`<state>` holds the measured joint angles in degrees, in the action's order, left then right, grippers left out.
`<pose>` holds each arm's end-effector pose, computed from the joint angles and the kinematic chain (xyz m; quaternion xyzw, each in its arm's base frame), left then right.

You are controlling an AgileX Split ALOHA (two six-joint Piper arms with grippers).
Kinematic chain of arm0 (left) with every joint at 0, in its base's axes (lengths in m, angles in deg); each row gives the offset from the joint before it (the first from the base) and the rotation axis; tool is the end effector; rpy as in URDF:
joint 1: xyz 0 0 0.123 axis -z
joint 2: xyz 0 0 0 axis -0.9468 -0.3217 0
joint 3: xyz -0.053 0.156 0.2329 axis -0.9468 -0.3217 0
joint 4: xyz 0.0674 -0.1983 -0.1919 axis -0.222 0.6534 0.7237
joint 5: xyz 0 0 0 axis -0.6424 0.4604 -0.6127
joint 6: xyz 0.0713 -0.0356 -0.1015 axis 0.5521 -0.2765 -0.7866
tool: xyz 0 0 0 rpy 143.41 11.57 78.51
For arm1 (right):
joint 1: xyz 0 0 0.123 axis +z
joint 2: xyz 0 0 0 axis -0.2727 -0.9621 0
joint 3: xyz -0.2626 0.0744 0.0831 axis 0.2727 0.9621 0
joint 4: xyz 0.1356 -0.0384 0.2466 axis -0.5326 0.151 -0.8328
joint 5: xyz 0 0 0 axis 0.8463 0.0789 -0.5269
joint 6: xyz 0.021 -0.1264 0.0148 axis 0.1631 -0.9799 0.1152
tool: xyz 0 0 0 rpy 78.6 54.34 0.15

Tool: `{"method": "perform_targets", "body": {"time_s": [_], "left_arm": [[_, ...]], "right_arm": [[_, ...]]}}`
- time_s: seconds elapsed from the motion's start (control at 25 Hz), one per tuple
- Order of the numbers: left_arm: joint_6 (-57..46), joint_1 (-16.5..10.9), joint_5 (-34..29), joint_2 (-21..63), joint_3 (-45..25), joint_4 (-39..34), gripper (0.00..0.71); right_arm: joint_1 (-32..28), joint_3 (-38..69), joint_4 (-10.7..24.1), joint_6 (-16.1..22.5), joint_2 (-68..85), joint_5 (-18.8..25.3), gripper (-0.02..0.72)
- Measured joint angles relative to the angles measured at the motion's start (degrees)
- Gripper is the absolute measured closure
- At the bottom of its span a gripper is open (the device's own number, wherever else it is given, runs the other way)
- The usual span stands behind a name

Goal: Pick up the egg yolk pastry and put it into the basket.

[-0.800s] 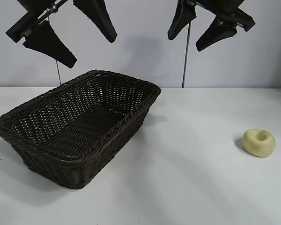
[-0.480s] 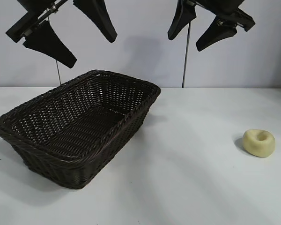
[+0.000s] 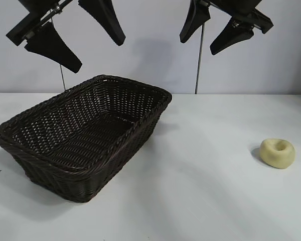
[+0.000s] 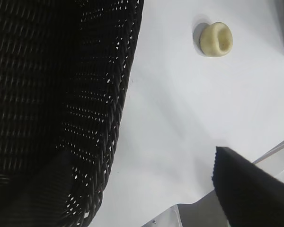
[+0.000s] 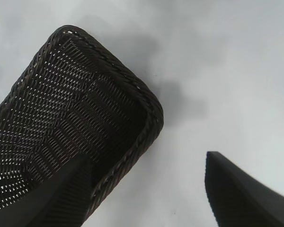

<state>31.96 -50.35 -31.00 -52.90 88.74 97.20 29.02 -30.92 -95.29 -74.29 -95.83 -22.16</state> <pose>0.3646 -0.2072 0.2596 0.1184 0.9395 -0.2976 0.1217 0.4438 0.1431 0.2624 -0.0823 0.9397 0.1963 0.2678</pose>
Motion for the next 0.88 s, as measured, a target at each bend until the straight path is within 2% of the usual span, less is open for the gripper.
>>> {"method": "perform_targets", "body": {"time_s": [0.64, 0.88], "left_arm": [[-0.07, 0.00, -0.62, 0.00, 0.00, 0.00, 0.119], [-5.89, 0.00, -3.06, 0.38, 0.00, -0.70, 0.119]], "right_arm": [[0.00, 0.00, 0.00, 0.00, 0.00, 0.00, 0.209], [0.00, 0.00, 0.00, 0.00, 0.00, 0.00, 0.209]]}}
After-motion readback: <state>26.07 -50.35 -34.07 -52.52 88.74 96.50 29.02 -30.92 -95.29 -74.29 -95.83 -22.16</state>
